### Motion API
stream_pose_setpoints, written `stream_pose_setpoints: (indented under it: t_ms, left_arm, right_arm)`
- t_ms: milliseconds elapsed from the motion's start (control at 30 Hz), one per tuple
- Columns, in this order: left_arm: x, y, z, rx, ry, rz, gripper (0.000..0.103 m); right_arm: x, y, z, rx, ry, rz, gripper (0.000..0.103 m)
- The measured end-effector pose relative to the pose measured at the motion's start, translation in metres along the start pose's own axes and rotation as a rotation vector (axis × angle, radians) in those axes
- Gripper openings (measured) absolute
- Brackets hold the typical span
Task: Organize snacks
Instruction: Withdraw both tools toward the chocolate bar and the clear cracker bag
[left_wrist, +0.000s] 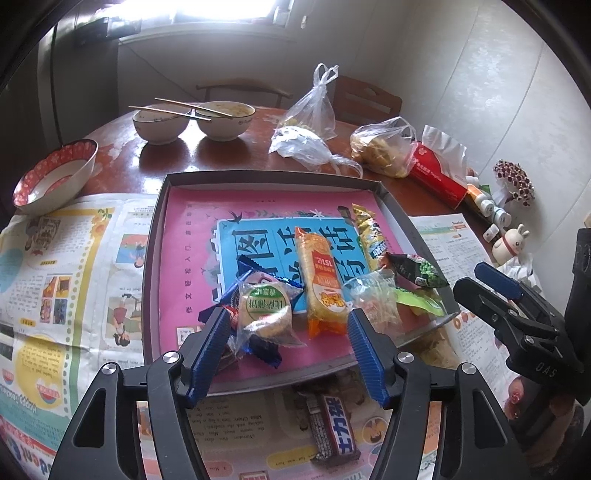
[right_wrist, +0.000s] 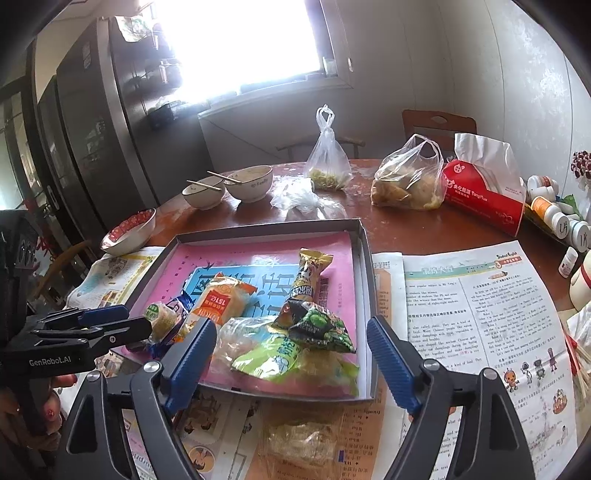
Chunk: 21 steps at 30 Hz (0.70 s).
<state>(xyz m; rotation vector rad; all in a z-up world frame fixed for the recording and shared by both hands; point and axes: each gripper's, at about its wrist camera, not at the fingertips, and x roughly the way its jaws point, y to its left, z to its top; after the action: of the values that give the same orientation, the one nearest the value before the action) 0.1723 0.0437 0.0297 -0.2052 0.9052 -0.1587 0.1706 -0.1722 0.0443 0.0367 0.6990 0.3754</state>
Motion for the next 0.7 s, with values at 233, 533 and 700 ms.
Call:
stream_pose_setpoints:
  t_ms: [233,533,700]
  left_arm:
    - [-0.003,-0.003,-0.006,0.001,0.001,-0.001,0.068]
    - [-0.005,-0.005,-0.023,0.005,0.025,-0.002,0.068]
    - [-0.004,-0.008,-0.030,0.015,0.036,-0.008,0.068]
  right_arm:
    - [-0.006,-0.002,-0.007,0.002,-0.001,0.004,0.084]
    - [-0.009,-0.008,-0.021,0.010,0.018,0.003,0.084]
    - [-0.009,-0.008,-0.029,0.005,0.030,0.003,0.084]
